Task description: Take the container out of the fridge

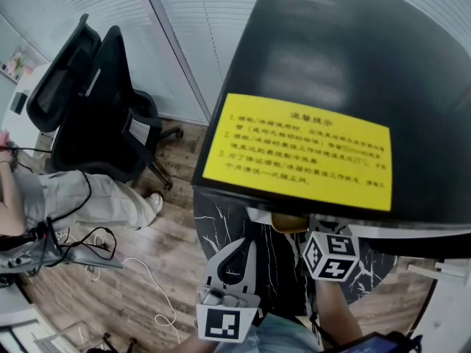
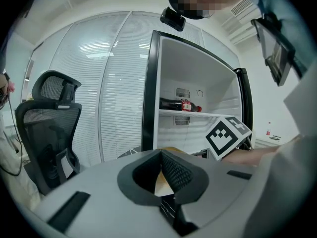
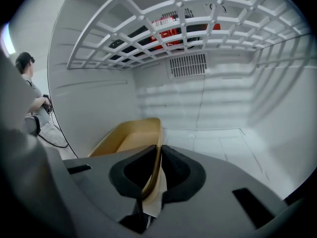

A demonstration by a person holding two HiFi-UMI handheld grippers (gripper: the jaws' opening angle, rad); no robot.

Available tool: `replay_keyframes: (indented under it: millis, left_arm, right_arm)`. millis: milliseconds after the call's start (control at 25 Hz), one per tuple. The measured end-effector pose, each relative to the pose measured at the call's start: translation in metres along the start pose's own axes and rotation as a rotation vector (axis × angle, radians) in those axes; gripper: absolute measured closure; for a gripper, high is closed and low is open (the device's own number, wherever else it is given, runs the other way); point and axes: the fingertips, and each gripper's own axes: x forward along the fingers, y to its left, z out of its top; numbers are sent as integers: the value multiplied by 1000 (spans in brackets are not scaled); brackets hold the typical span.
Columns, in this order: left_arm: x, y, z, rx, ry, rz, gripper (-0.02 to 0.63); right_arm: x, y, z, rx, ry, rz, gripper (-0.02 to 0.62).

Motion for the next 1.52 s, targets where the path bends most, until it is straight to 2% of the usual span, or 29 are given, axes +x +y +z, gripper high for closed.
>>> replay_keyframes:
  millis: [360, 680, 840, 1520]
  left_arm:
    - [-11, -14, 6, 38, -18, -5, 592]
    - [-22, -32, 21, 23, -57, 12, 592]
    - [-32, -42, 25, 54, -54, 7, 592]
    - [-80, -91, 53, 74, -146, 67, 592]
  right_arm:
    - [-20, -1, -2, -4, -25, 14, 557]
    - [-43, -4, 5, -10, -57, 33, 557]
    - [-58, -4, 8, -15, -79, 43, 557]
    - [-136, -7, 8, -49, -155, 119, 557]
